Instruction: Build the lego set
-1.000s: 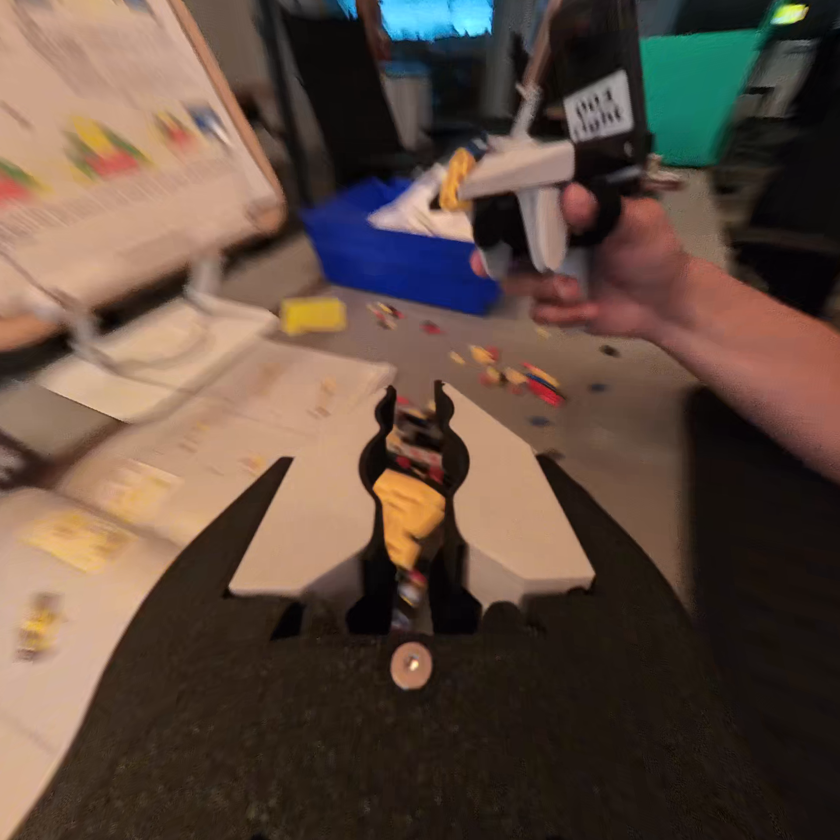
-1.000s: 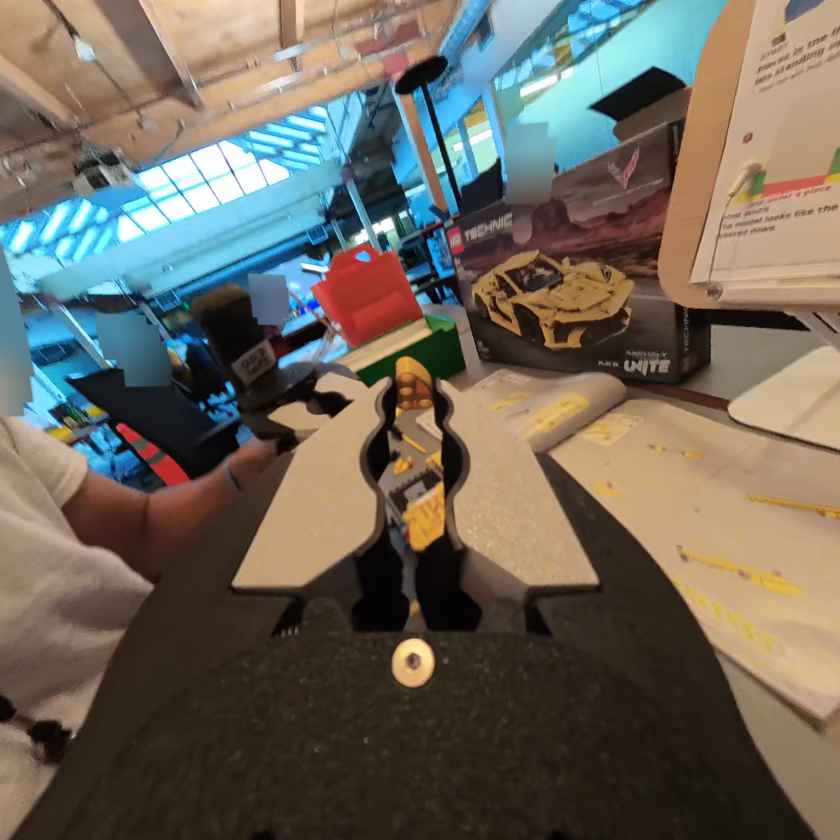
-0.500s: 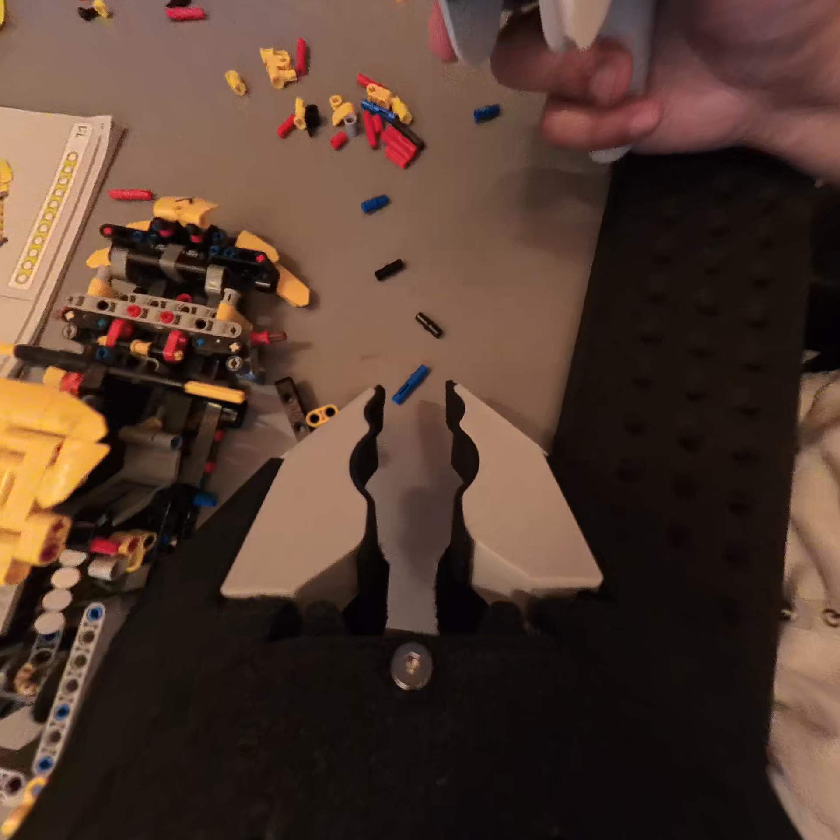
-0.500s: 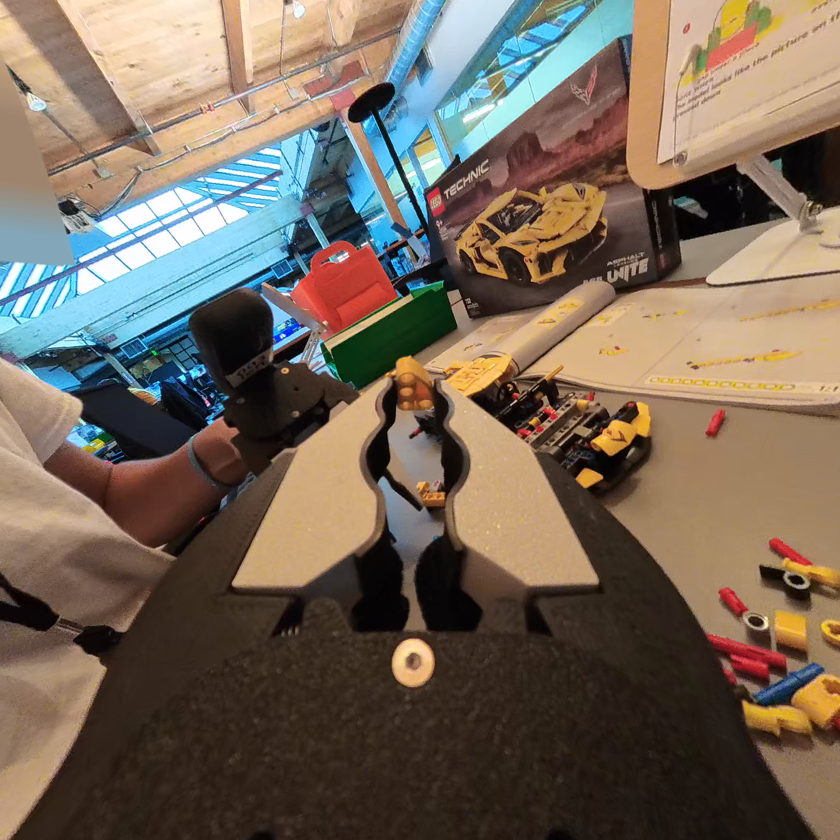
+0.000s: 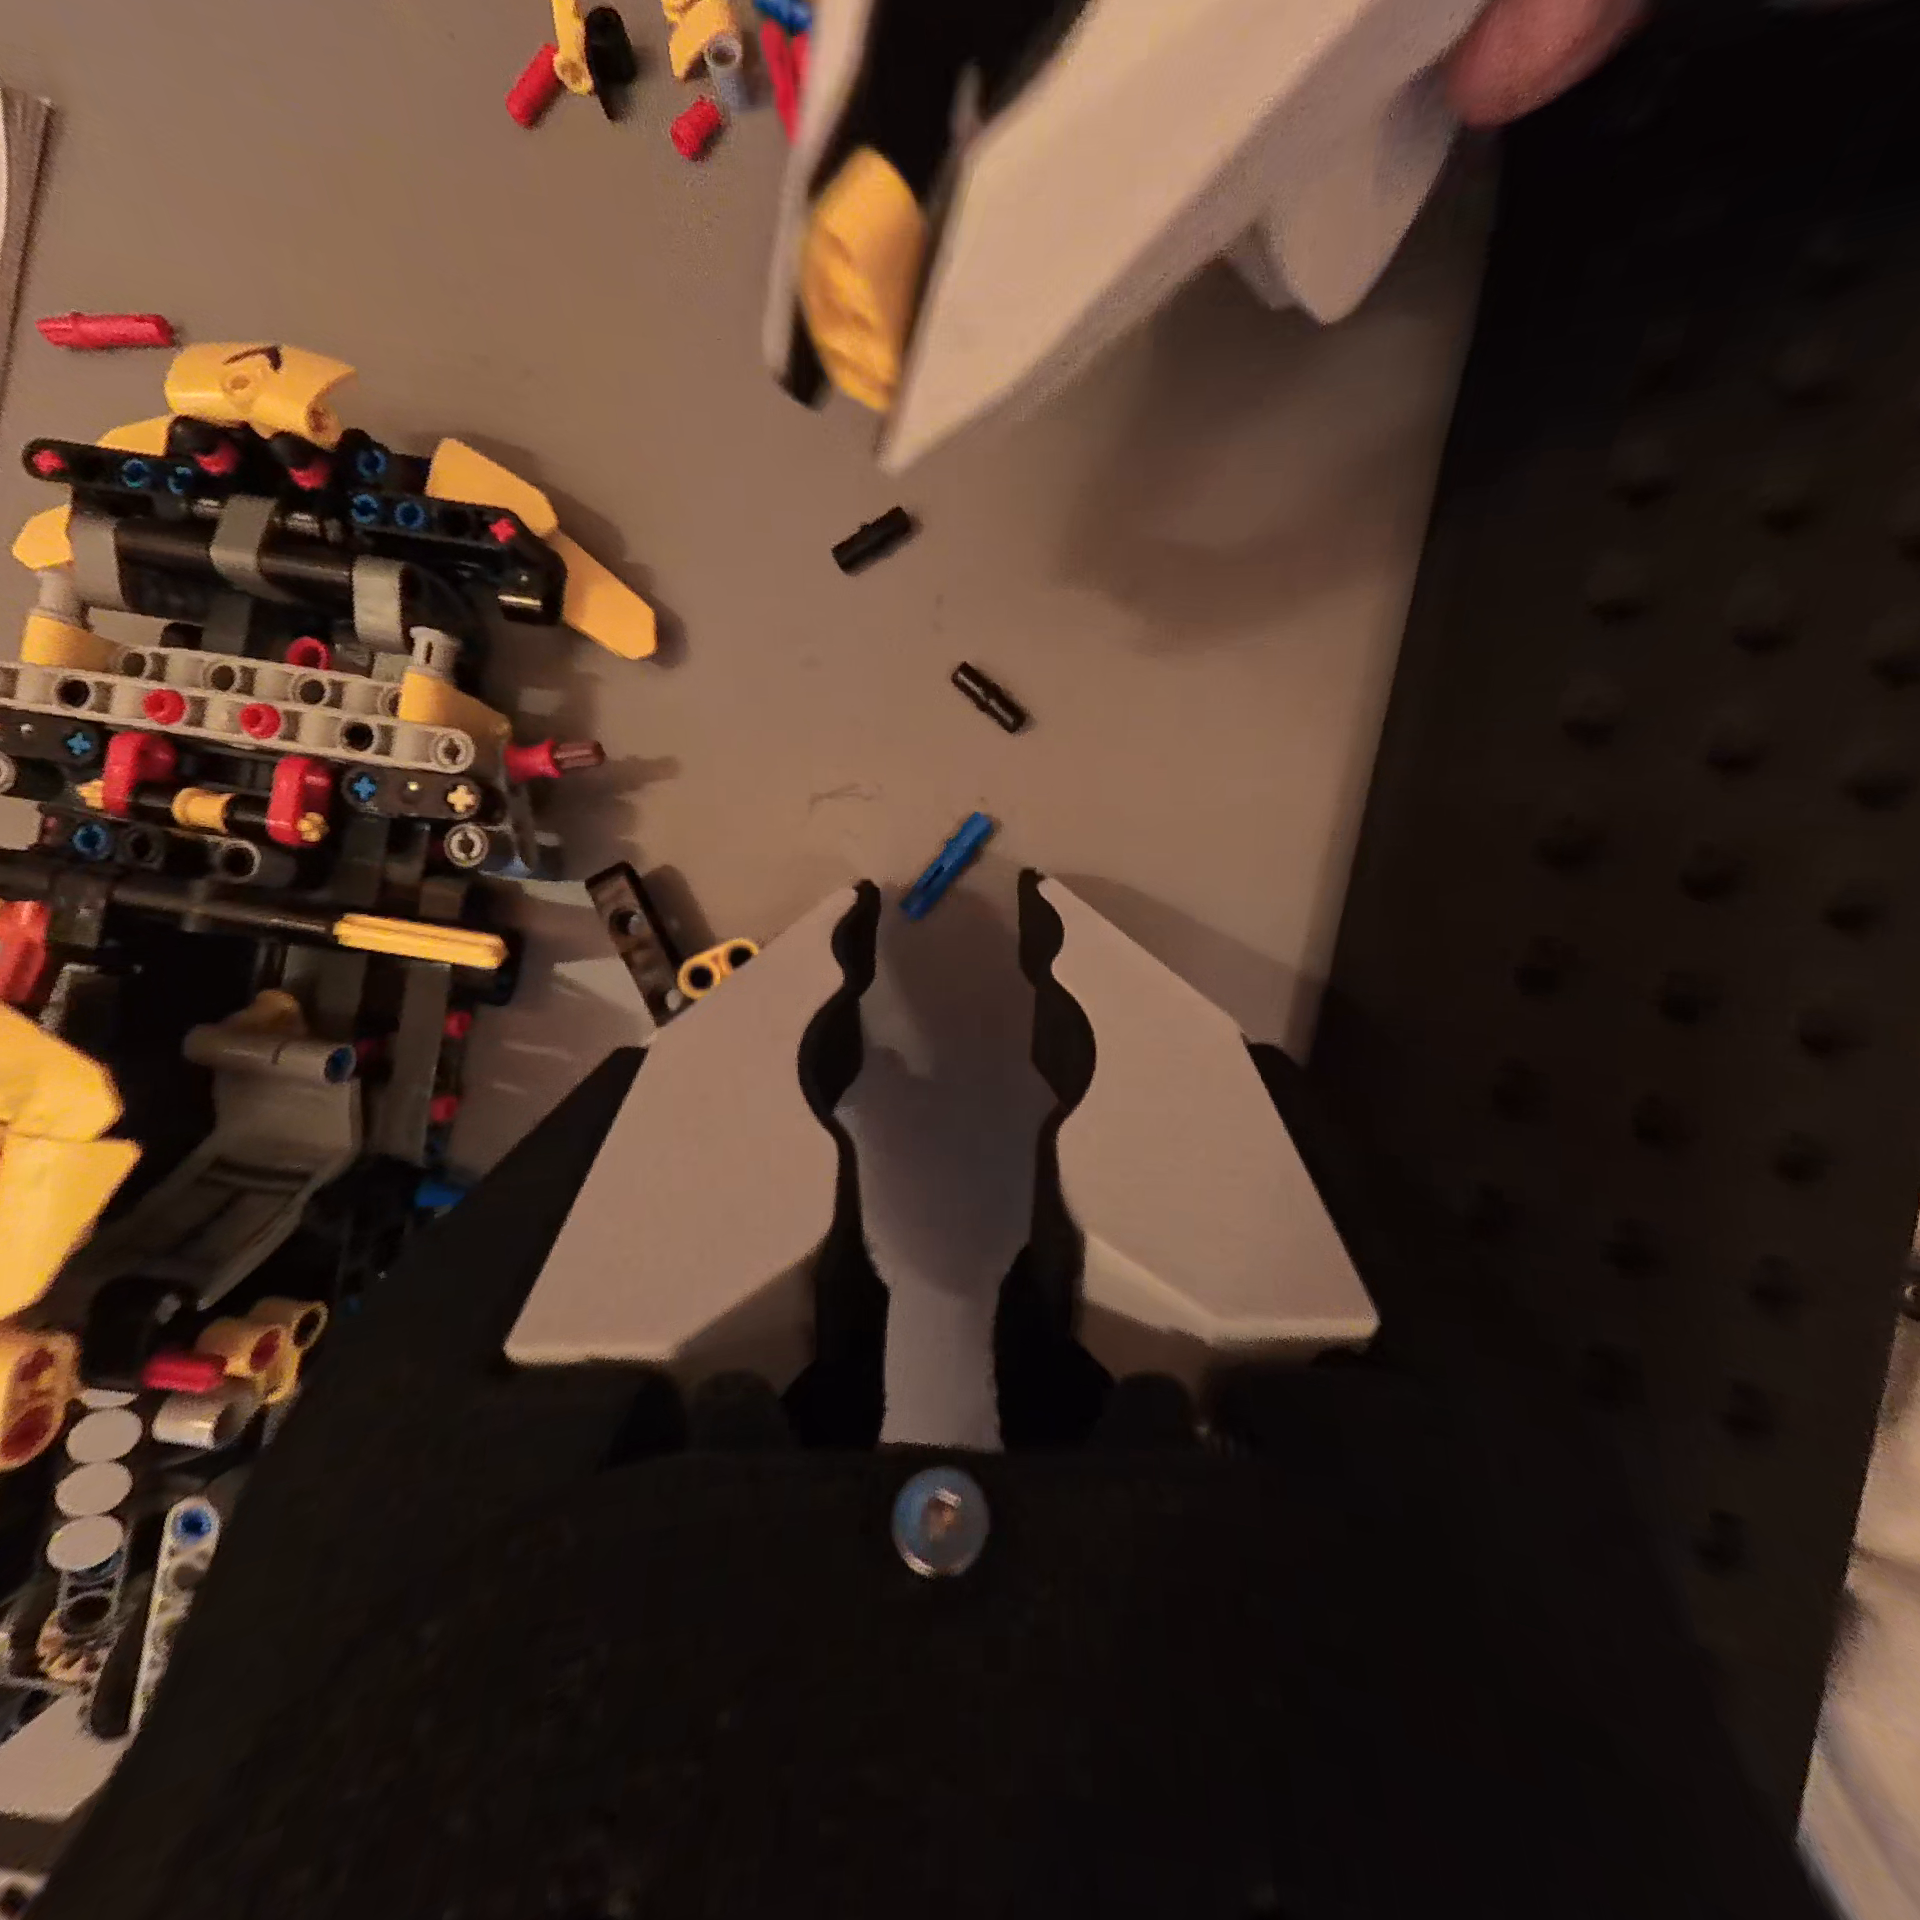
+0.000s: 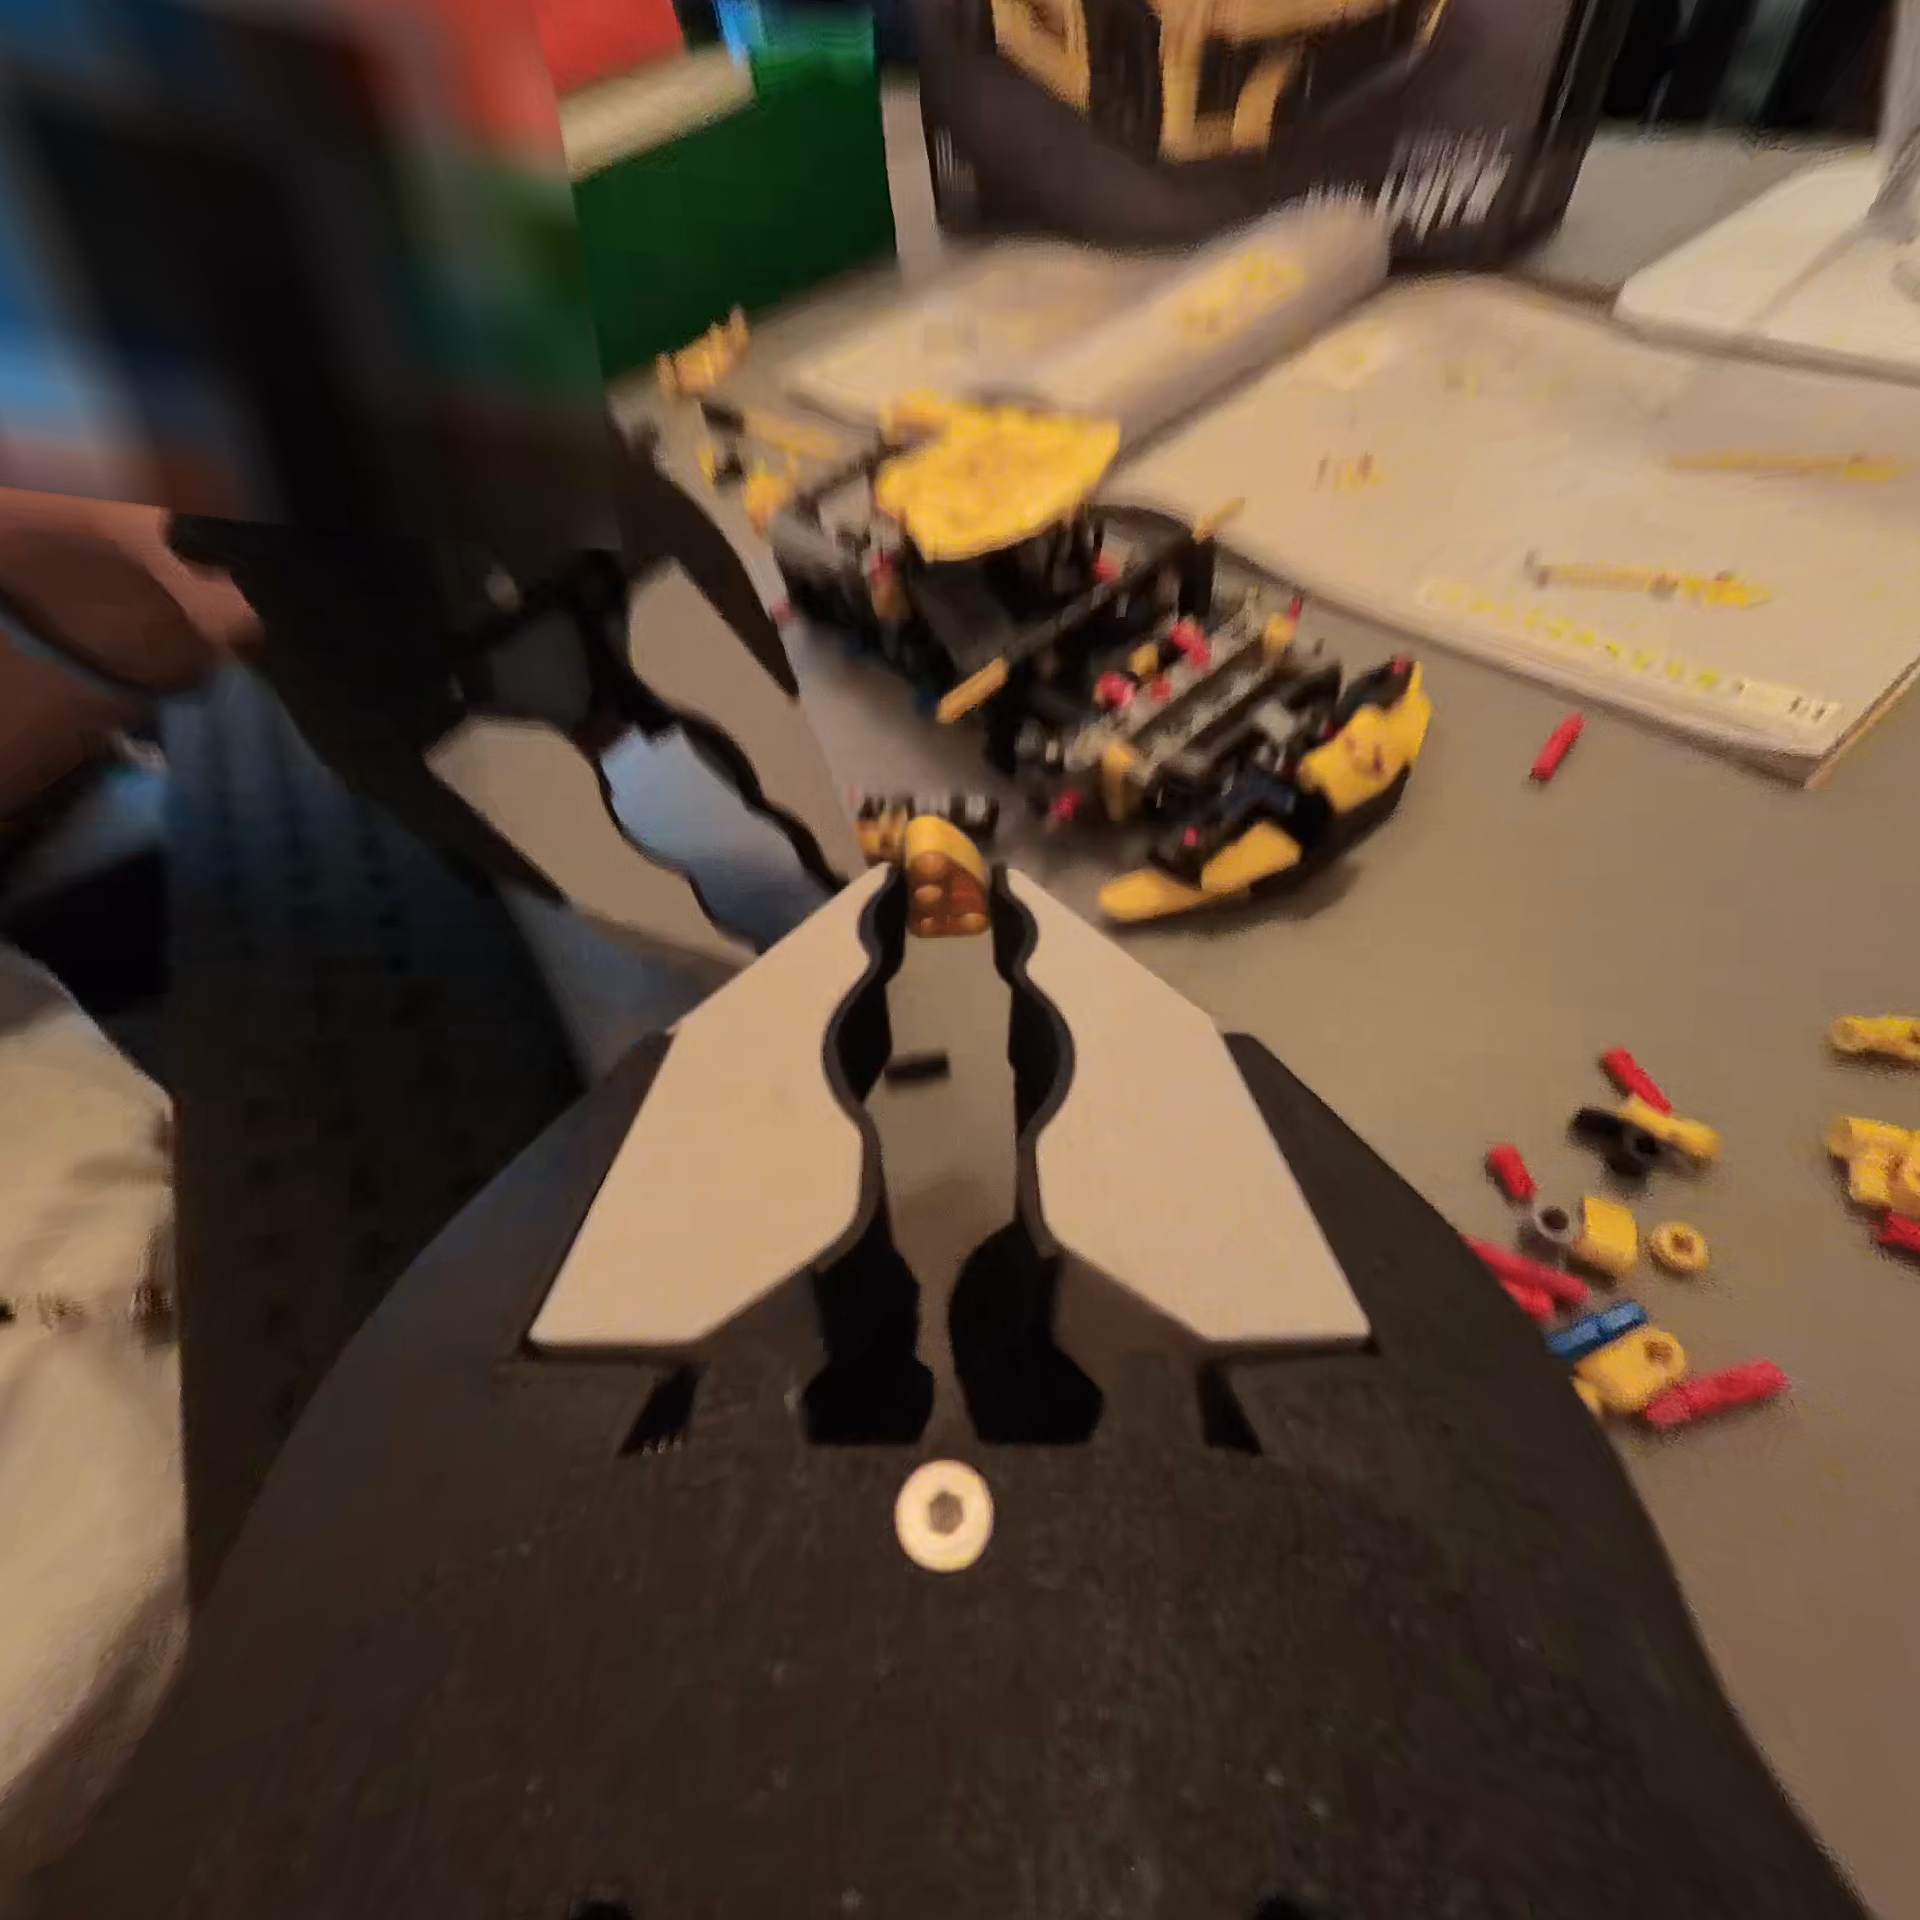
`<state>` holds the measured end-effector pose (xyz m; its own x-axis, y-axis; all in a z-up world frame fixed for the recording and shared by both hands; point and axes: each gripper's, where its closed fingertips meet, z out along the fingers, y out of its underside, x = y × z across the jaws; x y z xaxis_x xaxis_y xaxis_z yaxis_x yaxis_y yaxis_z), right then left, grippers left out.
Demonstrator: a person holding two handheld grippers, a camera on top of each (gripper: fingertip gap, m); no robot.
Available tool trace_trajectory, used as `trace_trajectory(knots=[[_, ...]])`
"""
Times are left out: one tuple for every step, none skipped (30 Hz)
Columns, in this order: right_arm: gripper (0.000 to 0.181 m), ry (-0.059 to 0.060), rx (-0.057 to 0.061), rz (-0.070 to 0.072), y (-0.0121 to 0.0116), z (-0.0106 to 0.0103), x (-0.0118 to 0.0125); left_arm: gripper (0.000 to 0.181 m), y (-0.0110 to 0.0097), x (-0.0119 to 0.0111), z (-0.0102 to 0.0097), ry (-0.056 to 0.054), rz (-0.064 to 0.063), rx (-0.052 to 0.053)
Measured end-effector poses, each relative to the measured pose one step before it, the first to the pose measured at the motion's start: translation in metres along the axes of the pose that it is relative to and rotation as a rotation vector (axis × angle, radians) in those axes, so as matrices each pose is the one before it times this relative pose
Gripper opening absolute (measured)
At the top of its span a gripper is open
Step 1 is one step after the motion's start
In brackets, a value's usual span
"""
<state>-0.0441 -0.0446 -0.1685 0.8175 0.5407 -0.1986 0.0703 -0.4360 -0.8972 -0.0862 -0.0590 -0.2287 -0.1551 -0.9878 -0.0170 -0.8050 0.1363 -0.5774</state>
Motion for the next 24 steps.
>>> trace_trajectory(knots=[[0.015,-0.0043,-0.1117,-0.0225,0.01244,-0.00223,-0.00350,0.027,0.00151,-0.00065,-0.00223,-0.0029,-0.0018,0.0024],[0.015,-0.0025,-0.1196,-0.0177,0.01335,-0.00333,-0.00371,0.027,0.00111,-0.00176,-0.00357,-0.0046,-0.0101,0.0120],[0.015,0.0040,-0.1151,-0.0211,0.01385,-0.00355,-0.00283,0.027,0.00113,-0.00194,-0.00418,-0.0002,-0.0189,0.0170],[0.015,0.0184,-0.0984,-0.0258,0.01211,-0.00311,-0.00065,0.027,0.00134,-0.00210,-0.00418,0.0026,-0.0228,0.0179],[0.015,0.0152,-0.0711,-0.0202,0.00866,-0.00190,-0.00063,0.027,0.00145,-0.00276,-0.00410,-0.0007,-0.0209,0.0177],[0.015,0.0027,-0.0651,-0.0049,0.00795,-0.00019,-0.00153,0.027,0.00161,-0.00298,-0.00407,-0.0049,-0.0161,0.0159],[0.015,0.0049,-0.0725,-0.0027,0.00798,0.00105,-0.00061,0.027,0.00161,-0.00287,-0.00420,-0.0081,-0.0110,0.0137],[0.015,0.0082,-0.0575,-0.0029,0.00529,0.00127,-0.00026,0.027,0.00138,-0.00258,-0.00461,-0.0106,-0.0081,0.0137],[0.015,0.0108,-0.0305,-0.0035,0.00147,0.00086,-0.00029,0.027,0.00097,-0.00198,-0.00498,-0.0101,-0.0067,0.0135],[0.015,0.0088,-0.0177,-0.0056,-0.00047,0.00066,-0.00087,0.027,0.00063,-0.00144,-0.00552,-0.0098,-0.0059,0.0150],[0.015,0.0112,-0.0192,-0.0074,-0.00030,0.00080,-0.00056,0.027,0.00004,-0.00109,-0.00590,-0.0108,-0.0067,0.0190],[0.015,0.0140,-0.0260,-0.0075,0.00130,0.00143,-0.00015,0.027,-0.00034,-0.00021,-0.00628,-0.0071,-0.0087,0.0213],[0.015,0.0057,-0.0393,-0.0067,0.00381,0.00198,-0.00146,0.027,-0.00004,0.00088,-0.00624,-0.0012,-0.0095,0.0195],[0.016,-0.0005,-0.0517,-0.0048,0.00583,0.00204,-0.00207,0.027,0.00025,0.00107,-0.00628,-0.0006,-0.0085,0.0175],[0.016,0.0038,-0.0442,-0.0061,0.00452,0.00169,-0.00107,0.027,0.00067,0.00075,-0.00611,-0.0032,-0.0070,0.0168],[0.016,0.0064,-0.0189,-0.0041,0.00098,0.00078,-0.00022,0.027,0.00132,-0.00002,-0.00574,-0.0063,-0.0075,0.0140],[0.016,0.0006,-0.0074,-0.0006,-0.00083,-0.00024,-0.00019,0.027,0.00258,-0.00034,-0.00522,-0.0063,-0.0082,0.0074],[0.016,-0.0050,-0.0164,0.0037,0.00041,0.00043,-0.00031,0.027,0.00334,-0.00074,-0.00447,-0.0070,-0.0077,0.0022],[0.016,-0.0057,-0.0111,0.0045,-0.00020,-0.00007,-0.00008,0.027,0.00338,-0.00096,-0.00392,-0.0077,-0.0069,0.0022],[0.016,-0.0060,-0.0120,0.0023,0.00024,0.00009,0.00008,0.027,0.00324,-0.00095,-0.00337,-0.0077,-0.0062,0.0029],[0.016,-0.0063,-0.0115,0.0011,0.00001,0.00002,0.00011,0.027,0.00324,-0.00079,-0.00296,-0.0062,-0.0058,0.0017],[0.016,-0.0066,-0.0109,0.0013,-0.00006,0.00014,-0.00009,0.027,0.00334,-0.00096,-0.00254,-0.0060,-0.0044,-0.0008],[0.016,-0.0060,-0.0122,0.0001,0.00012,-0.00007,-0.00005,0.027,0.00305,-0.00128,-0.00217,-0.0087,-0.0022,-0.0008],[0.016,-0.0060,-0.0098,0.0017,0.00010,-0.00007,-0.00005,0.026,0.00229,-0.00125,-0.00205,-0.0094,-0.0014,0.0026]])
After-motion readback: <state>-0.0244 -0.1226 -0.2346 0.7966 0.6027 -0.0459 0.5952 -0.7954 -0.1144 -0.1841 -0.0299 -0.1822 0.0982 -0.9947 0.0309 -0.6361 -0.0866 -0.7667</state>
